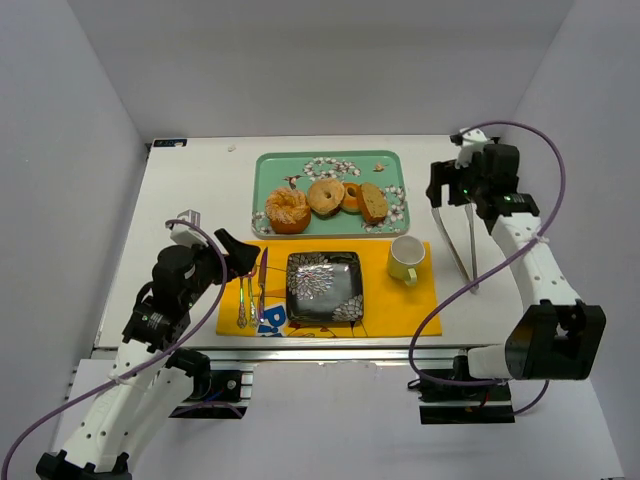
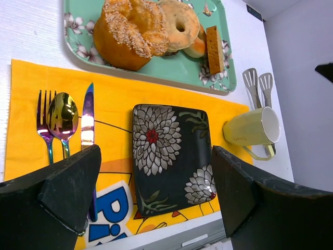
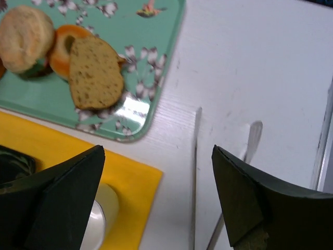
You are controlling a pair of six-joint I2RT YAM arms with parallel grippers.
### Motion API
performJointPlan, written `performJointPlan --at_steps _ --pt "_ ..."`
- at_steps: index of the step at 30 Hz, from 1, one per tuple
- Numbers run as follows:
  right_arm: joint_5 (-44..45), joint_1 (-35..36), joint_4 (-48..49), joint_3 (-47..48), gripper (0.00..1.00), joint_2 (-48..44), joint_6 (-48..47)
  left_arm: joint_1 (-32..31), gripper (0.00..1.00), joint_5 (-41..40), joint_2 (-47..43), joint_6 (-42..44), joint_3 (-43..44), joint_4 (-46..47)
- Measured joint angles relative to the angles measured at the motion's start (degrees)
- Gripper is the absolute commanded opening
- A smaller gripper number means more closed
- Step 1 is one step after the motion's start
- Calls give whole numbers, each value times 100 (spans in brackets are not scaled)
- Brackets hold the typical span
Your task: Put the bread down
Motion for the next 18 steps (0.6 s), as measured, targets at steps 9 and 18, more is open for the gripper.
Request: performJointPlan --at_steps 9,18 --pt "-1003 -1641 -275 -1300 34 -1316 -1084 0 85 92 61 85 46 151" --pt "-1241 -2273 -872 -1829 89 -1217 -1746 0 77 90 -79 188 52 199"
